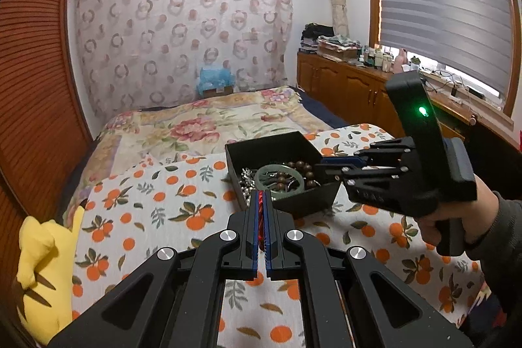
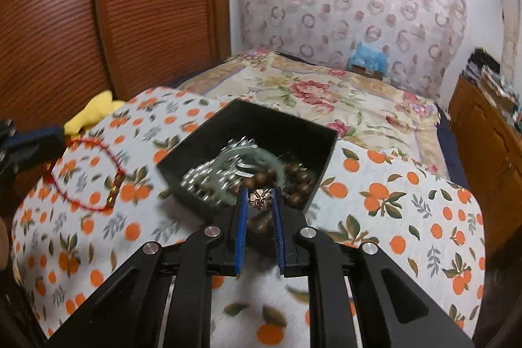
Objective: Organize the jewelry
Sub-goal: 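Carry both pieces over the black box and open both grippers to drop them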
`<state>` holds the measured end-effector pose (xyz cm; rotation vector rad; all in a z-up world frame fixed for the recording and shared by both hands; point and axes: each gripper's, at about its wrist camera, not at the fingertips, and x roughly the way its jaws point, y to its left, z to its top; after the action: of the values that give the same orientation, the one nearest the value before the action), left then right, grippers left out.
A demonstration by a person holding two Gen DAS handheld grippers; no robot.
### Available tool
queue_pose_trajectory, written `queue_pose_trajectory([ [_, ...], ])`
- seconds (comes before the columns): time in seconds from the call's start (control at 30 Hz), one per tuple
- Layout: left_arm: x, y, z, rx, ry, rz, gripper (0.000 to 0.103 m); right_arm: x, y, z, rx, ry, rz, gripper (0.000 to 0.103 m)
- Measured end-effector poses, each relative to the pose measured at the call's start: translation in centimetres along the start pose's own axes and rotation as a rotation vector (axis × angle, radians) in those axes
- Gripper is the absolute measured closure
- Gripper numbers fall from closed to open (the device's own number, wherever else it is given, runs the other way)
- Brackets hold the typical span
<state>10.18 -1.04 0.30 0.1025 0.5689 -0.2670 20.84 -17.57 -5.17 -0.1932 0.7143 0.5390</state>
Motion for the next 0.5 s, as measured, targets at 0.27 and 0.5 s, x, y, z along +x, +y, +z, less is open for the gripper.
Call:
queue_pose_trajectory([
  [0.27, 2.7, 0.5, 2.1, -0.021, 0.024, -0.008, 0.101, 2.1, -2.5, 1.9, 0.050, -0.003, 0.022, 0.086],
  [0.5, 4.7, 0.1, 4.6, -0.013, 0.019, 0.023, 0.101, 3.1, -2.9, 2.7, 0.059, -0.008, 0.046, 0.086],
])
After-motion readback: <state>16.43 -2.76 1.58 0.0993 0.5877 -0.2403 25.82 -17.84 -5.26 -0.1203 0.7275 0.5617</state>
